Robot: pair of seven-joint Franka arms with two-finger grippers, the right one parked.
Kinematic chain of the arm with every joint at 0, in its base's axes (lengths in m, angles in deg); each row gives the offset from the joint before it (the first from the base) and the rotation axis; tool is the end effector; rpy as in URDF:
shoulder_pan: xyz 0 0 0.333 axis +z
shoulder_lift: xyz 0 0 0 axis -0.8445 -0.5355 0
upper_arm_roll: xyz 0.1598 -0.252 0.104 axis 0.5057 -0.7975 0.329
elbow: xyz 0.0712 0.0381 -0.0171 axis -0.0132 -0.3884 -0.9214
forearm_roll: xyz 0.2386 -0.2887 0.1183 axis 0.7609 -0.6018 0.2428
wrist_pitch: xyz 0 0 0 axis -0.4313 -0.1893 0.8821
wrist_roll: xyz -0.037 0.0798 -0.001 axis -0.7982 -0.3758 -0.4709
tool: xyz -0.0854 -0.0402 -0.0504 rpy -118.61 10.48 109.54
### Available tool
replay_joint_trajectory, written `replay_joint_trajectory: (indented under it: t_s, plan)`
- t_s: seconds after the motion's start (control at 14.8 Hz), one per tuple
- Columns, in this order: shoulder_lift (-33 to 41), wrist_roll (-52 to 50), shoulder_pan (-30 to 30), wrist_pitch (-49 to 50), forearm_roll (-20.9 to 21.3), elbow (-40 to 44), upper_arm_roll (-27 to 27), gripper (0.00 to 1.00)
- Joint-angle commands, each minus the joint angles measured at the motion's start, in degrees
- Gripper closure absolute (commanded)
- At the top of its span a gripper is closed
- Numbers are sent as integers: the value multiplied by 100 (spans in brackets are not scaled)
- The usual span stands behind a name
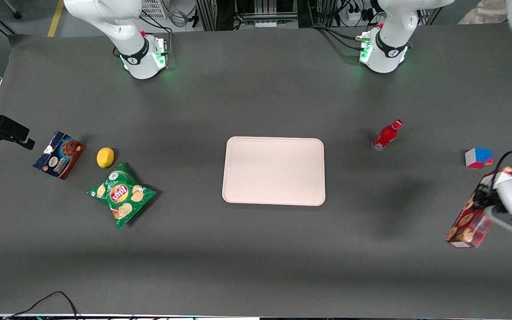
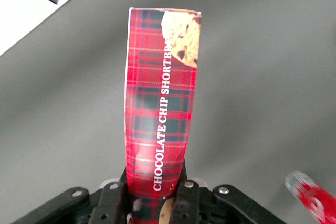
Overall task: Place red cookie box on tray
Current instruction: 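Lift the box and carry it with the left gripper to the tray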
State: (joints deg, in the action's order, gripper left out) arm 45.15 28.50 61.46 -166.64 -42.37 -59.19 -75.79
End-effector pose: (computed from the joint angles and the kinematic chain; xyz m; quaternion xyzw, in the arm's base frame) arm 0.6931 0.0625 0.4662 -0.9546 0.2971 -0.0153 0.0168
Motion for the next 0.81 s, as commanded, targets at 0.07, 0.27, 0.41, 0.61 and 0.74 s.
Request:
replay_joint_trajectory:
  t_s: [0.07, 0.27, 0.41, 0.61, 0.74]
  plan:
    - [174, -48, -58, 834, 34, 531, 30, 97]
    - [288, -1388, -146, 1201, 25, 523, -311, 97]
    - [332, -2732, -164, 1467, 34, 514, -837, 97]
    - [376, -4491, -190, 1485, 60, 409, -1682, 97]
    - [402, -5397, -225, 1459, 69, 277, -2130, 97]
